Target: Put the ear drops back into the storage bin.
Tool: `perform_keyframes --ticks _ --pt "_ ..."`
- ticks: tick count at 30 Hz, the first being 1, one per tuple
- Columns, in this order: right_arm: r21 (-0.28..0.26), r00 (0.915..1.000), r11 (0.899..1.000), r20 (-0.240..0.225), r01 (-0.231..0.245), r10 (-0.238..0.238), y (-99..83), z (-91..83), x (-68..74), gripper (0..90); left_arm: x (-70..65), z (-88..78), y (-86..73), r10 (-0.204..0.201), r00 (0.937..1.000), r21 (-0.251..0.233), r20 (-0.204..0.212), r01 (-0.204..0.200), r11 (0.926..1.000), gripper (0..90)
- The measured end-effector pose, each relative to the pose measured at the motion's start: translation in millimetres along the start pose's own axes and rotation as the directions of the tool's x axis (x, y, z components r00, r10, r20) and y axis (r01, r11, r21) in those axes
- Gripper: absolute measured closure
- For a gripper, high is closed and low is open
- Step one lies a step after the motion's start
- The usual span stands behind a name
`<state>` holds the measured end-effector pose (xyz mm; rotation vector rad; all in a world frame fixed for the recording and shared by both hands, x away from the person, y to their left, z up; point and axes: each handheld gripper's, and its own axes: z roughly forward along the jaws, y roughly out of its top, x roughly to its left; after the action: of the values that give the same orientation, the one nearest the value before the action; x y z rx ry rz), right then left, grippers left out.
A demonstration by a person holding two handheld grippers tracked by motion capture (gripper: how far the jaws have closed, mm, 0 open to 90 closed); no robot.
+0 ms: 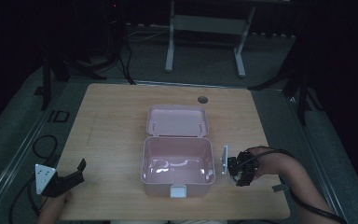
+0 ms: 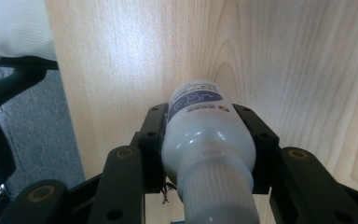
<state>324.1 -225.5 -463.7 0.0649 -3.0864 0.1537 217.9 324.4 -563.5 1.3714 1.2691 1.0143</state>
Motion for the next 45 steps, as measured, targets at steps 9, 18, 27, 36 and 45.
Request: perform_keyframes --ticks 9,18,27,36,45 --pt "0.008 0.9999 1.0 0.012 0.003 -0.003 1.4 -24.5 5.3 59.5 0.1 0.0 0.0 -0.001 1.0 0.0 0.0 0.001 1.0 0.9" --pt "0.01 0.9996 1.0 0.028 0.005 -0.006 4.1 -47.7 7.5 59.5 0.0 0.0 0.0 0.0 1.0 0.0 0.0 0.0 1.0 0.9" --pt "-0.011 0.9991 1.0 0.041 0.006 -0.006 11.2 -76.8 9.0 59.5 0.1 0.0 0.0 0.0 1.0 -0.002 0.0 0.0 1.0 1.0" --pt "-0.005 0.9983 1.0 0.056 0.015 -0.015 23.7 -98.2 7.9 59.5 0.1 0.0 0.0 -0.001 1.0 -0.001 0.001 0.001 1.0 0.9" --pt "-0.009 0.9974 1.0 0.066 0.029 -0.029 41.4 -118.2 5.8 59.5 0.2 -0.1 0.0 -0.001 1.0 0.0 0.002 0.001 1.0 0.9"
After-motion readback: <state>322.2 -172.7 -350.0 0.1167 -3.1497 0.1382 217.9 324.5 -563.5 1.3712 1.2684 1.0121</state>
